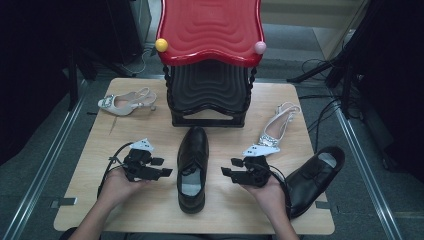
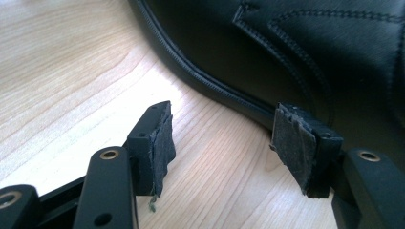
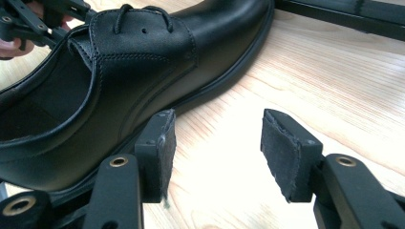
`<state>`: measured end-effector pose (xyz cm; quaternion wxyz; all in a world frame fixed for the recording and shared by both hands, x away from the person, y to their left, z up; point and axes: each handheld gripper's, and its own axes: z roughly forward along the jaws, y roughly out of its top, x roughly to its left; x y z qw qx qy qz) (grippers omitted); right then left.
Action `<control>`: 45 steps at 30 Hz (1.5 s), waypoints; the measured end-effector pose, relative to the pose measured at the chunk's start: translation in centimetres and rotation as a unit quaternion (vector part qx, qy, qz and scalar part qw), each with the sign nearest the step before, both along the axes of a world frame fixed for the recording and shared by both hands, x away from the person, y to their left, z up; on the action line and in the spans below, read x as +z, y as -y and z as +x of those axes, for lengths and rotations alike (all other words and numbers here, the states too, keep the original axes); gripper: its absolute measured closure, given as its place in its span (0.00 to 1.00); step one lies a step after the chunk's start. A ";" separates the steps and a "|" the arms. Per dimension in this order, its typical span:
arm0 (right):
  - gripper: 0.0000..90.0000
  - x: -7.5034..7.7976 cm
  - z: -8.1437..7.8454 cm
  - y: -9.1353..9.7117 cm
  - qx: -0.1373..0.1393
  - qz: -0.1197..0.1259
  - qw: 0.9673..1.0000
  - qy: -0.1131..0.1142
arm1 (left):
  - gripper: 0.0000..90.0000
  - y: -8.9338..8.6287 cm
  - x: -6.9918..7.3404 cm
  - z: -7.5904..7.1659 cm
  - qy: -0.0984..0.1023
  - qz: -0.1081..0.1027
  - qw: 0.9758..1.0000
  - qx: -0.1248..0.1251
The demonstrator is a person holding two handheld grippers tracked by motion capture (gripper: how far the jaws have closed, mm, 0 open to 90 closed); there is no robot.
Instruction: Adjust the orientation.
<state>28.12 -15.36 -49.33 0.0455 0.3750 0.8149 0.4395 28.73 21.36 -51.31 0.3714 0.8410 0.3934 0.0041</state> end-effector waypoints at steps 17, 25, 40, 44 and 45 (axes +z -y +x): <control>0.95 1.1 -2.4 5.4 -0.032 -0.014 0.999 -0.005 | 0.44 0.4 0.2 0.9 -0.011 -0.002 1.000 0.008; 1.00 1.1 -4.2 9.1 -0.075 -0.043 0.996 -0.017 | 0.44 1.6 0.4 1.4 -0.010 -0.010 1.000 -0.015; 1.00 1.7 -6.8 15.5 -0.137 -0.051 0.989 -0.014 | 0.45 1.5 0.2 1.8 -0.015 -0.012 1.000 -0.009; 1.00 1.7 -7.9 17.7 -0.153 -0.052 0.987 -0.009 | 0.45 1.5 0.2 1.8 -0.015 -0.012 1.000 -0.009; 1.00 1.6 -8.2 18.3 -0.157 -0.052 0.986 -0.010 | 0.45 1.5 0.2 1.8 -0.014 -0.012 1.000 -0.009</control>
